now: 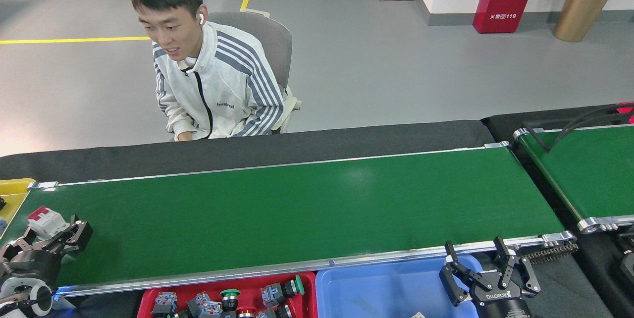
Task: Pick switch part from conveyor to tray
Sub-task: 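Grasp the white circuit breaker at the belt end with the left gripper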
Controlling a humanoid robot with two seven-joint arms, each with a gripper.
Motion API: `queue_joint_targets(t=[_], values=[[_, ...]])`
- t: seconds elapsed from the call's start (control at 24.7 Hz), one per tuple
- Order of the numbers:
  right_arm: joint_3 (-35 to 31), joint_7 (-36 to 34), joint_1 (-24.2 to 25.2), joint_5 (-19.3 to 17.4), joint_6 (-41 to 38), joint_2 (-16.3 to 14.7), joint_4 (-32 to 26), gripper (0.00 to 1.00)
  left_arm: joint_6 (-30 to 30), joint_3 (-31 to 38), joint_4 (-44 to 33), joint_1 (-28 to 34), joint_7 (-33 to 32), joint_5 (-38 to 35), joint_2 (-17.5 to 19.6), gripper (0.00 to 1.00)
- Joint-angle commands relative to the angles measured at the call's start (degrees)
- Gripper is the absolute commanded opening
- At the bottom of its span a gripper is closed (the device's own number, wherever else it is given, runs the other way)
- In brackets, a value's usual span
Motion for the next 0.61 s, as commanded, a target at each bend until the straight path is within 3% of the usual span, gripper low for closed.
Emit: queue_joint_targets(t=[0.0, 0.28, 0.57], values=[[-0.07, -0.29, -0.22, 0.09, 0.02, -0.30, -0.55, 1.00, -1.34, -0.59, -1.81, 0.14, 0.81, 0.06, -0.25, 0.06], [-0.24, -0.29, -0.31, 0.09, 0.11, -0.21, -0.55, 1.00, -4.68, -2.17, -14.98, 6.11, 1.25, 0.41, -3.32, 0.05], [-0.77, -0.29, -0.22, 0.01, 0.20, -0.21, -0.37, 1.00, -17.34, -6.13, -37.84, 16.84, 0.46, 3.40, -9.21, 0.07]])
